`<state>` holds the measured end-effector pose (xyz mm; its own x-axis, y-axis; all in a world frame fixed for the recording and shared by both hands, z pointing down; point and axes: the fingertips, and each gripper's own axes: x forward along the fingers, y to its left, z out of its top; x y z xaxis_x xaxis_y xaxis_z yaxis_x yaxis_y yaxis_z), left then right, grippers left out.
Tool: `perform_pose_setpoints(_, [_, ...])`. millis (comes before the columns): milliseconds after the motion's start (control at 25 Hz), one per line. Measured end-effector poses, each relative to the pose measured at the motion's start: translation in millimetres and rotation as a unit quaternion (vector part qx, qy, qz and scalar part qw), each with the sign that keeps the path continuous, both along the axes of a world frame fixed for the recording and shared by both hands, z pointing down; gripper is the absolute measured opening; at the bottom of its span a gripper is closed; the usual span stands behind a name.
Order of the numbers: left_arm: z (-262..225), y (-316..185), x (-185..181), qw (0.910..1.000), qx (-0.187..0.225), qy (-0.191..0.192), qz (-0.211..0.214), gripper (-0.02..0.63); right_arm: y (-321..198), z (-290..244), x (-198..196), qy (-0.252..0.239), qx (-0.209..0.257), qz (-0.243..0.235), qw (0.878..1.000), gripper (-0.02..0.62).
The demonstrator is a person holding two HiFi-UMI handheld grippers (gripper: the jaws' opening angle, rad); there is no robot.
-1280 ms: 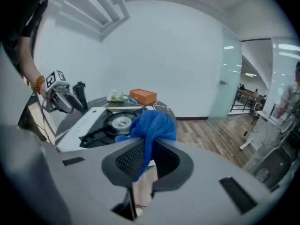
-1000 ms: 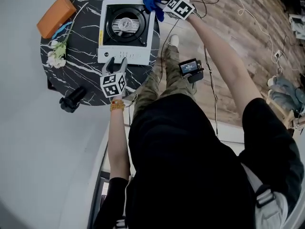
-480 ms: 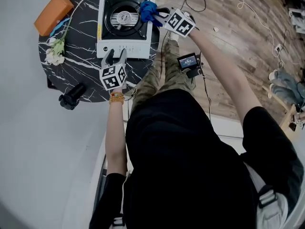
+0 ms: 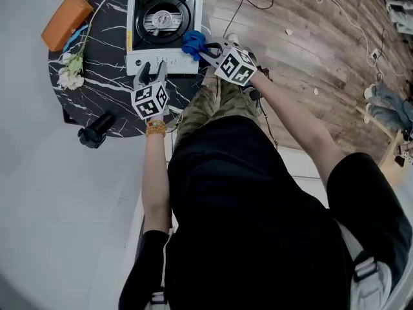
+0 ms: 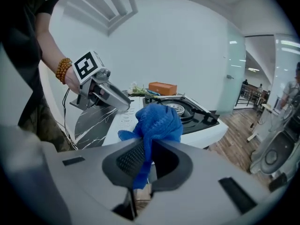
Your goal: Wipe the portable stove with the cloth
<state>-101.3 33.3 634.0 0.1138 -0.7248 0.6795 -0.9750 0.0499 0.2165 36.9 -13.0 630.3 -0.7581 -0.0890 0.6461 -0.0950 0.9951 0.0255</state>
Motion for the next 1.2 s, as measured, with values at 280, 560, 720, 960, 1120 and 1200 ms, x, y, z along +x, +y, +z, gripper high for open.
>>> perform_pose_setpoints(280, [0, -2, -3, 1.0000, 0.006, 0.002, 0.002, 0.218, 41, -2, -15, 0.010, 0.019, -0.049, 0.999, 0.029])
perform_pose_setpoints(560, [-12, 0, 4, 0.9956, 0.025, 0.086, 0.027, 0.270, 129, -13, -26, -0.008, -0.040, -0.186, 0.982, 0.029])
perform_pose_setpoints(720, [-96, 24, 28, 0.9624, 0.156, 0.178, 0.132, 0.287, 134, -87, -35, -0.145, -0.037, -0.161, 0.976, 0.031])
perform_pose_setpoints(960, [-189, 63, 45, 0.8972, 0.242, 0.288, 0.233, 0.287, 99, -179, -37, -0.239, -0.026, -0.117, 0.964, 0.031])
perform_pose_setpoints(1120, [-209, 60, 68, 0.8607, 0.263, 0.336, 0.278, 0.287, 110, -209, -64, -0.280, -0.054, -0.154, 0.946, 0.031])
perform_pose_setpoints(1200, [-216, 58, 77, 0.8422, 0.274, 0.364, 0.289, 0.285, 113, -224, -75, -0.312, -0.082, -0.155, 0.934, 0.031])
